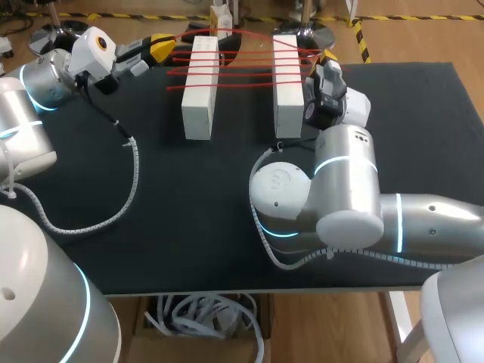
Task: Grab the tape and strap the tape.
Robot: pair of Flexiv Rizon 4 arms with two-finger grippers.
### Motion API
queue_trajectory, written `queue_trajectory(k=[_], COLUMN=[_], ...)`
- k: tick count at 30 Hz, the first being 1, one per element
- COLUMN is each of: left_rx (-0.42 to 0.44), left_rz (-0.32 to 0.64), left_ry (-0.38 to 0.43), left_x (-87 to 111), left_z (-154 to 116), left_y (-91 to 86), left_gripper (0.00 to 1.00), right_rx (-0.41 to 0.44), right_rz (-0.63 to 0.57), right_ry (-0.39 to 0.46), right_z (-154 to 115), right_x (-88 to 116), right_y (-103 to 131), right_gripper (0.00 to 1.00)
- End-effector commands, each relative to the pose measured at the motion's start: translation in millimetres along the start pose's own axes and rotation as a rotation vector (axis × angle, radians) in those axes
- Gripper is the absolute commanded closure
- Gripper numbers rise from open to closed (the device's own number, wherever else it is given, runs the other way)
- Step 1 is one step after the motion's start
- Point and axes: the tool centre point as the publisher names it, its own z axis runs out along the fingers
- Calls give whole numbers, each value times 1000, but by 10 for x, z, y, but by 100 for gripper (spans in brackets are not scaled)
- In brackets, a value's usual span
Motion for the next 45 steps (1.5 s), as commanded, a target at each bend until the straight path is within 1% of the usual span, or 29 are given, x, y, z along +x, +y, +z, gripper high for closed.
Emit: queue_trajectory(k=[1,24,26,27,28,31,34,35,36,38,39,40,41,45], left_rx=[1,1,-102,-226,-298,-609,-813,-849,-903,-988,-991,-1036,-1036,-1036], left_rz=[1,1,49,85,98,159,195,191,176,130,116,82,44,44], left_ry=[1,1,41,93,125,245,340,357,368,422,439,456,474,474], left_x=[1,1,-1,2,3,13,23,25,25,37,49,65,85,85], left_z=[-3,-3,-14,-13,-13,11,42,52,73,108,129,147,156,156], left_y=[7,7,-8,-15,-14,-11,9,11,12,30,35,39,50,50], left_gripper=[100,100,100,100,100,100,100,100,100,100,100,100,100,100], right_rx=[-7,-8,-8,-8,-8,-8,-8,-8,-8,-8,-8,-8,-8,-8], right_rz=[2,8,8,8,8,8,8,8,8,8,8,8,8,8], right_ry=[-3,-15,-15,-15,-15,-15,-15,-15,-15,-15,-15,-15,-15,-15], right_z=[1,-23,-23,-23,-23,-23,-23,-23,-23,-23,-23,-23,-23,-23], right_x=[8,18,18,18,18,18,18,18,18,18,18,18,18,18], right_y=[-19,-10,-10,-10,-10,-10,-10,-10,-10,-10,-10,-10,-10,-10], right_gripper=[100,100,100,100,100,100,100,100,100,100,100,100,100,100])
